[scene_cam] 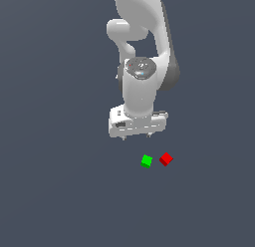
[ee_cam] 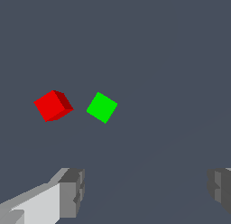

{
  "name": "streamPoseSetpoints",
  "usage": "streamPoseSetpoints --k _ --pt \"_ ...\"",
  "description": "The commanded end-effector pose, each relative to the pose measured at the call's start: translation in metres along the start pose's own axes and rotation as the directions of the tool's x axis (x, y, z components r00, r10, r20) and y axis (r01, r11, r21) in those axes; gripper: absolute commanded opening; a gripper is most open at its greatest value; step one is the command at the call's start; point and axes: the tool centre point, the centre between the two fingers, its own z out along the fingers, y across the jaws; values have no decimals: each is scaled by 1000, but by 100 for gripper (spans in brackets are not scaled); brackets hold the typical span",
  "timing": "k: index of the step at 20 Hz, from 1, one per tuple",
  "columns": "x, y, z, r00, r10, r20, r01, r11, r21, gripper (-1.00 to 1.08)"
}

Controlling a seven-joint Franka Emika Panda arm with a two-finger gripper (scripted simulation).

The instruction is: Stack the red cube on top of the green cube.

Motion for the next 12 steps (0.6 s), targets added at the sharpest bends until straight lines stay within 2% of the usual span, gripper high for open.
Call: streamPoseSetpoints --k 1,5,12 --pt "11 -15 13 998 -69 4 69 998 1 100" --pt "29 -47 39 978 -209 12 209 978 1 100" --pt "48 -99 78 911 -412 23 412 911 2 100"
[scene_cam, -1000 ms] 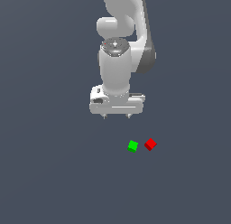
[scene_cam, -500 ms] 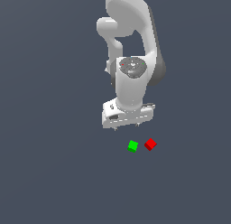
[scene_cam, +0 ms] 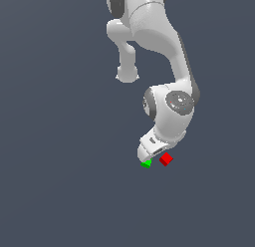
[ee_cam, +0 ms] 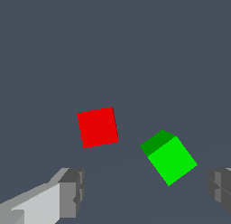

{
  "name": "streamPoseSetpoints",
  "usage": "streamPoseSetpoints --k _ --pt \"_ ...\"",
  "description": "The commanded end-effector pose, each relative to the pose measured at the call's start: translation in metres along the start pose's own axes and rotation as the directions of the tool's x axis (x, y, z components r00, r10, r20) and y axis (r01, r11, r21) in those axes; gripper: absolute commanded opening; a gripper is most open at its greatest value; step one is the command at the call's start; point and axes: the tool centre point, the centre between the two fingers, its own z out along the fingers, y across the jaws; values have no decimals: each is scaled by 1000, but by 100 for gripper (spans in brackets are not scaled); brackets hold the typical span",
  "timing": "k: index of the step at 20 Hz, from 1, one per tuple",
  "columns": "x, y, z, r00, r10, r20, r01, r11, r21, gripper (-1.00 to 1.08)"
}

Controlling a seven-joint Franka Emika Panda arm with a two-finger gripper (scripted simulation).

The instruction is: Stack the red cube on top of the green cube.

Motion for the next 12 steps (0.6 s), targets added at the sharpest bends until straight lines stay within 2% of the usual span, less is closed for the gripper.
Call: streamPoseSetpoints --k 1,7,12 --pt "11 -13 11 998 -67 3 67 998 -1 100" --pt "24 -36 29 986 -166 9 166 986 -3 100" --pt "25 -40 32 983 -184 11 184 983 -3 100"
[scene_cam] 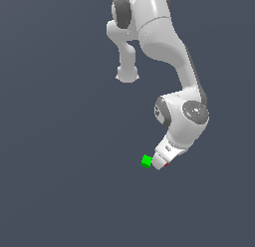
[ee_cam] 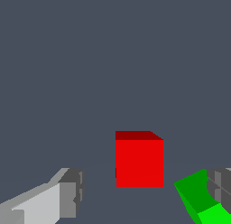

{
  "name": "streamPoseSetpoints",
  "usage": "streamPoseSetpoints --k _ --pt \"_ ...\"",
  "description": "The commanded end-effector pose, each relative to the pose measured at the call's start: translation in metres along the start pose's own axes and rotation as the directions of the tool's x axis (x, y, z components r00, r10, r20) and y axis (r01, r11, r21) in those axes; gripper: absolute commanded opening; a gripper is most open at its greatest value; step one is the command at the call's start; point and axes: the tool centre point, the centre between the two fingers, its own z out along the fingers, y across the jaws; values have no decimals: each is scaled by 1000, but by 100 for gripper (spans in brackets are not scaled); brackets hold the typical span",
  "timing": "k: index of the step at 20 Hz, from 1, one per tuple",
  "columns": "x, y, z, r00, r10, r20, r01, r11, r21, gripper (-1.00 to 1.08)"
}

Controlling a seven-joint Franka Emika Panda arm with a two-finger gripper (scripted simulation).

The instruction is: Stack the red cube on top of the green cube.

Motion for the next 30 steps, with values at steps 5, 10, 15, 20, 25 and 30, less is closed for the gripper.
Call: streamPoseSetpoints --k 5,10,15,20,25,30 --pt "0 0 4 1000 -1 0 1 1000 0 100" --pt "-1 0 27 1000 -2 0 2 1000 -1 100" --pt "-1 0 49 1000 -2 0 2 1000 -1 100" --pt "0 0 50 1000 -2 0 2 1000 -1 100" --pt "0 0 50 1000 -2 0 2 1000 -1 -100" --pt "0 0 50 1000 -2 0 2 1000 -1 -100"
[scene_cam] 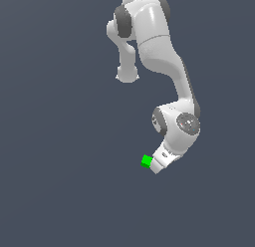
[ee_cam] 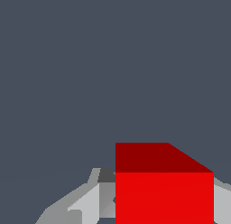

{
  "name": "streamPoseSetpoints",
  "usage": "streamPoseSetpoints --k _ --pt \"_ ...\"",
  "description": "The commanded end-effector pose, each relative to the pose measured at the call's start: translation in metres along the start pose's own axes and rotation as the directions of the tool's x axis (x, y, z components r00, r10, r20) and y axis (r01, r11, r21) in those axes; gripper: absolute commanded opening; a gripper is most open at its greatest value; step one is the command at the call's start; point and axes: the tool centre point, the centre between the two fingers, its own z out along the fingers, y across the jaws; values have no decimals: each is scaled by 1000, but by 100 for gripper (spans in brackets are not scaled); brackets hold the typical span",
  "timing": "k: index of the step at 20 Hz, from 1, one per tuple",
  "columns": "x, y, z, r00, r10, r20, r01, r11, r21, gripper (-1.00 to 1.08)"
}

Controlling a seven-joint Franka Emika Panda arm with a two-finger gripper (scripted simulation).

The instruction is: Stack the red cube on top of the green cube.

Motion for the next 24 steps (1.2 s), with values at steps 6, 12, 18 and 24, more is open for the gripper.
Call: streamPoseSetpoints --k 6,12,18,24 --pt "-1 0 -8 1000 0 -1 0 1000 0 -100" --pt "-1 -1 -41 1000 0 0 0 1000 -1 -100" --pt "-1 -1 -83 1000 0 0 0 1000 -1 -100" --pt "0 0 -100 1000 0 -1 0 1000 -1 -100"
